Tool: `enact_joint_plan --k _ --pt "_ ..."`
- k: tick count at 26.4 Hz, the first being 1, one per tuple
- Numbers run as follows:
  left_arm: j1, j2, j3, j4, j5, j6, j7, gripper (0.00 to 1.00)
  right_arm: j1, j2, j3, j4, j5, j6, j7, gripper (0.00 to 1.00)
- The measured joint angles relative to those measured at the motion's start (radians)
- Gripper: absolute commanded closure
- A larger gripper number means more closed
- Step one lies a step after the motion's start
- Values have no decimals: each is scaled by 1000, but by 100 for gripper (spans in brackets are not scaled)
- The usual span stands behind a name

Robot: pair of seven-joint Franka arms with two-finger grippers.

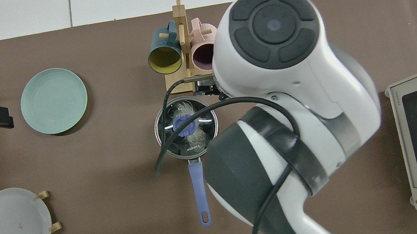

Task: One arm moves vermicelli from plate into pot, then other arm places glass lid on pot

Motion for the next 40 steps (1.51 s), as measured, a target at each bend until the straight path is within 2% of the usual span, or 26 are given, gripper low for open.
enact_joint_plan --k 6,17,22,27,33,40 --pt "0 0 1 0 0 0 0 0 -112 -63 -1 -49 0 -7 -145 1" --pt "1 0 1 0 0 0 0 0 -340 -187 -3 -216 1 7 -392 1" --pt "1 0 1 0 0 0 0 0 -373 -263 -2 -383 1 125 -432 1" --pt "1 0 1 0 0 0 0 0 -412 -299 -2 -491 1 175 -478 1" --pt "1 0 1 0 0 0 0 0 -433 -303 -2 -547 1 211 -488 1" --pt "1 0 1 0 0 0 0 0 -434 -303 2 -552 1 219 -488 1"
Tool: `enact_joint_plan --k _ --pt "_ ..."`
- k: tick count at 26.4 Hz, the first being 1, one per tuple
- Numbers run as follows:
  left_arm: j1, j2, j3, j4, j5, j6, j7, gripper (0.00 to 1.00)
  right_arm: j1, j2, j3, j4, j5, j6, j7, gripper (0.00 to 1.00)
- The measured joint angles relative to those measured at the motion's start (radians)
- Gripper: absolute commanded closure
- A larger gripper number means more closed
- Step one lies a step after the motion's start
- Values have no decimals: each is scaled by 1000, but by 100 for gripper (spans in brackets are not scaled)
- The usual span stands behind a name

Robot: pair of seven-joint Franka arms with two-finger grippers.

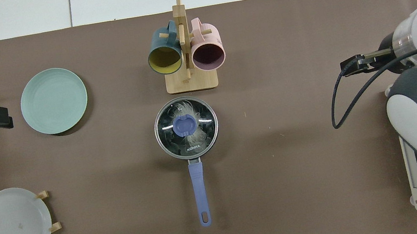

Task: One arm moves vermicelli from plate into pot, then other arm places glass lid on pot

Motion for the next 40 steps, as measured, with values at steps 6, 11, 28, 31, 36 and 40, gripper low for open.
enact_joint_plan --k 6,11,28,31,36,40 --pt "0 0 0 0 0 0 0 0 -30 0 -2 -2 0 -1 0 1" --pt "0 0 0 0 0 0 0 0 -48 0 -2 -2 0 -1 -1 1" --pt "0 0 0 0 0 0 0 0 -48 -33 4 70 59 -115 -1 1" --pt "0 0 0 0 0 0 0 0 -48 -35 4 85 59 -128 -1 1" --pt "0 0 0 0 0 0 0 0 -48 -35 2 95 59 -142 -1 1" --pt "0 0 0 0 0 0 0 0 -49 -35 1 107 59 -151 -1 1"
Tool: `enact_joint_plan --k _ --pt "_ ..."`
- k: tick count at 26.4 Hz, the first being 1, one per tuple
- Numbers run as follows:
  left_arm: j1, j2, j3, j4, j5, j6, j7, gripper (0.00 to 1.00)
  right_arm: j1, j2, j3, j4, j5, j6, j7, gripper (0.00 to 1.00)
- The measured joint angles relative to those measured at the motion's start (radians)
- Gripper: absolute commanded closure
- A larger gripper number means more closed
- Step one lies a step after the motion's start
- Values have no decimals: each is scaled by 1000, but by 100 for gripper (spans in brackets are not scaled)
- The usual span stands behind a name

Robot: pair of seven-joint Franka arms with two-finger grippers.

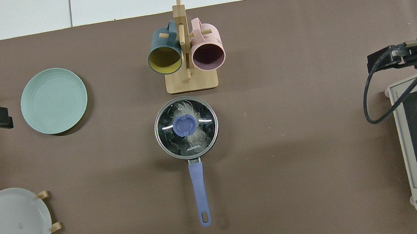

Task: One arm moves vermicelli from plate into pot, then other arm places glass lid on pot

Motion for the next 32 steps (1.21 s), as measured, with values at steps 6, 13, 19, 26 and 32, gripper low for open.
enact_joint_plan --k 6,13,19,26,32 --pt "0 0 0 0 0 0 0 0 -1 0 -2 10 0 -15 0 1" --pt "0 0 0 0 0 0 0 0 -7 0 -4 15 0 -29 0 1" --pt "0 0 0 0 0 0 0 0 -12 0 -4 17 0 -47 0 1" --pt "0 0 0 0 0 0 0 0 -12 0 -3 36 0 -95 0 0" --pt "0 0 0 0 0 0 0 0 -12 0 -2 40 0 -103 0 0"
